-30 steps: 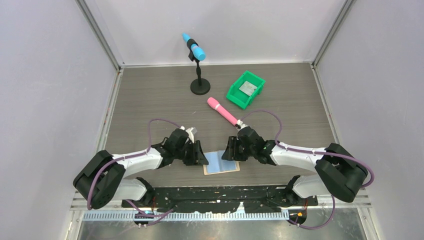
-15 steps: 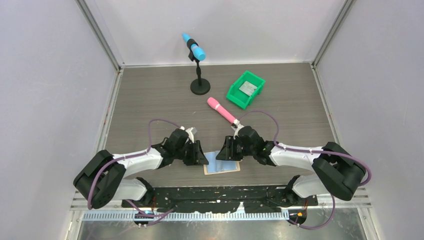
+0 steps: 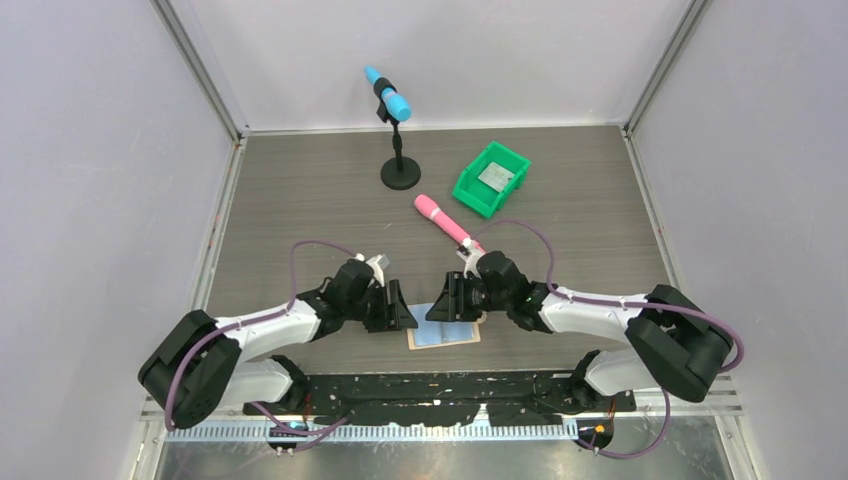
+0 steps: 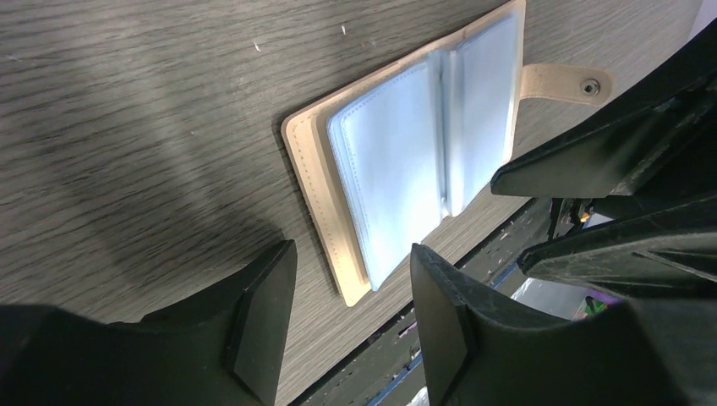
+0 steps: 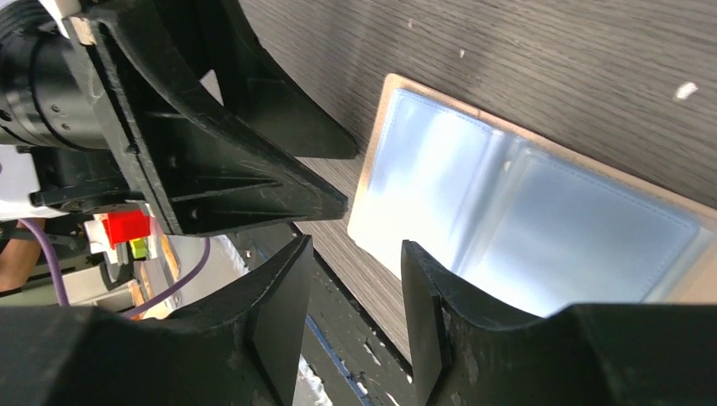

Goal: Take the credit cards out of the card holder
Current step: Remove the credit card from the card holder.

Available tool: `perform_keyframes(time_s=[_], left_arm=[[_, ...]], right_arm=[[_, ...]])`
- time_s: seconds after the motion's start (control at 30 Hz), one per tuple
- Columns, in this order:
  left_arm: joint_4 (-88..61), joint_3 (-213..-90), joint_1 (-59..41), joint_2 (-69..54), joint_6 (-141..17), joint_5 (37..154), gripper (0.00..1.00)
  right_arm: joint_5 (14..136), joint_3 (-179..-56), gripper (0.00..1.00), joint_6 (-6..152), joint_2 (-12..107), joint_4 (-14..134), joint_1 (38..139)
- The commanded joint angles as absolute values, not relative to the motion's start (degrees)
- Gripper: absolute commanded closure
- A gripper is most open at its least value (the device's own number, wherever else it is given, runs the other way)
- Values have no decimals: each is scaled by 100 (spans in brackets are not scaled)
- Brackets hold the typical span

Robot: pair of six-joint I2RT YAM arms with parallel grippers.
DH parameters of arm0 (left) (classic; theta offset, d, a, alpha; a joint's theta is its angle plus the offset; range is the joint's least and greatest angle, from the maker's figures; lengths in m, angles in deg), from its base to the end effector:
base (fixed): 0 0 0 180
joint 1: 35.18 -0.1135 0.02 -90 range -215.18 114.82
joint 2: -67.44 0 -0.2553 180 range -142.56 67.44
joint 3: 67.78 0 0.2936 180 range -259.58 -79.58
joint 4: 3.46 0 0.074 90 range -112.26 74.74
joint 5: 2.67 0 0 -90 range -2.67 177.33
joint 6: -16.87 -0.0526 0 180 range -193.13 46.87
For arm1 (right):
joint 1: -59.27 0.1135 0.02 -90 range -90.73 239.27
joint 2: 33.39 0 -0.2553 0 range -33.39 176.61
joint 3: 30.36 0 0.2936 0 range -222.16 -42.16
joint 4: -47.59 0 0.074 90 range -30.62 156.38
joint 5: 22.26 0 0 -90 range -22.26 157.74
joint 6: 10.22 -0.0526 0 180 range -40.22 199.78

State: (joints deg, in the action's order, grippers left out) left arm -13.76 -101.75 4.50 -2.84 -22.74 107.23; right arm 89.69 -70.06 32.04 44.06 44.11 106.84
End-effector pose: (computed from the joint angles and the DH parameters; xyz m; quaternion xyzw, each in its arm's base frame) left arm 0.1850 -0.1768 0.0903 -0.0218 0.9172 -0.3711 0.1437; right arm 0.1866 0.2333 0.1138 -0.0877 0.8680 0.4525 0.1847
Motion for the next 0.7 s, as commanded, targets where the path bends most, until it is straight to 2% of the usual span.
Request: perform_keyframes(time_s=[0.0,0.1,0.23,0.67], left_arm=[[-1504,-10154,455,-35,-2310,10573,45],[-1508,-10191,454,-9,-2368,10545,44],[-1630,-10273,457,-118,-2417,10593,46],[-1388,-10316,455,-437,-2418,10684,53]], right_arm=[[8379,-7093,49,3428,4019,4917,10708],[7606,-7246,51,3671,3738,6084,10708],[6933,-7280,51,3781,3444,6764,10708],[6893,-7128,51,3672,3659,6498,10708]])
